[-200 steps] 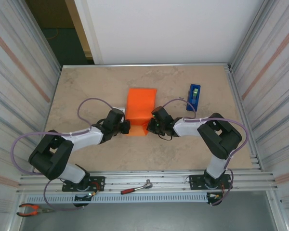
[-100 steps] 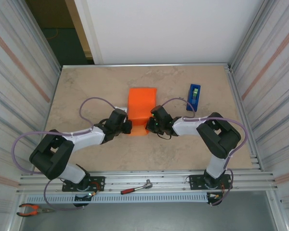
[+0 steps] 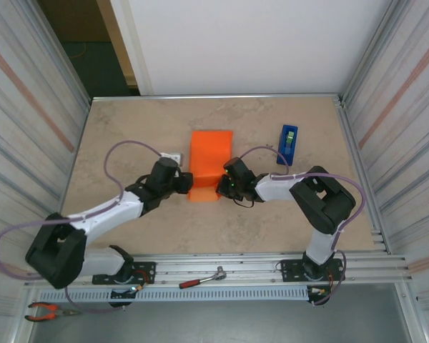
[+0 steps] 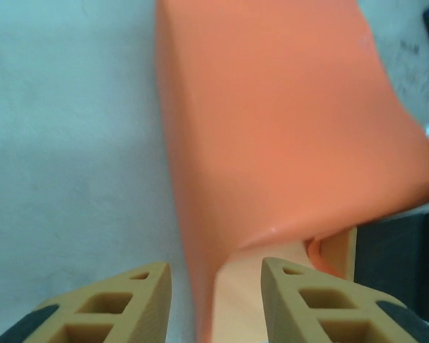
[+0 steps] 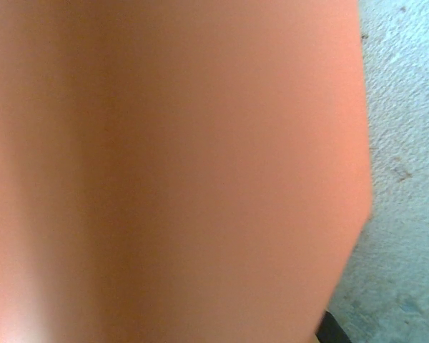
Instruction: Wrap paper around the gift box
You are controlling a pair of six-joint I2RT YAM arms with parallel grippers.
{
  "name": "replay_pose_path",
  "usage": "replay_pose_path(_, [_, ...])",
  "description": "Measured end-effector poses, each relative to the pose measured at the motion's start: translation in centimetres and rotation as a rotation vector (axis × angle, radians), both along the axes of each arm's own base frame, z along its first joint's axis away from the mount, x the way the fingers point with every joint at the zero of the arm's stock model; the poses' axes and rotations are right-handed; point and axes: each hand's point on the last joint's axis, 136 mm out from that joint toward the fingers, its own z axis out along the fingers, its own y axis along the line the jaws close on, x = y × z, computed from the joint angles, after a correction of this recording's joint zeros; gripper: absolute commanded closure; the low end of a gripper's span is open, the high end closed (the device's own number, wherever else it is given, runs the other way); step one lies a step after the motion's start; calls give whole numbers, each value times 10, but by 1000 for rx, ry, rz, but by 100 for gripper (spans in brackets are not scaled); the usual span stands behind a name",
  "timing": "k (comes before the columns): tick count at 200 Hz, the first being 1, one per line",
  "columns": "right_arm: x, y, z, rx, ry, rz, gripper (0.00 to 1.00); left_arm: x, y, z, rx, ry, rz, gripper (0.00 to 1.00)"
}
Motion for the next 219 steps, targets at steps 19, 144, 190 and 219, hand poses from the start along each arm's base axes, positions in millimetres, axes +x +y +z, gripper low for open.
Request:
replay_pose_path(19, [0, 0, 0, 1, -1, 0, 100, 8, 28, 1, -28, 4, 83, 78])
replay_pose_path(144, [0, 1, 0, 6, -3, 3, 100, -13, 16, -85, -38, 303, -12, 100])
replay_pose_path(190, [0, 1, 0, 9, -6, 3, 100, -22, -10, -96, -32, 323, -85, 100])
replay_pose_path(219, [0, 1, 0, 9, -6, 3, 100, -20, -27, -86, -64, 276, -129, 100])
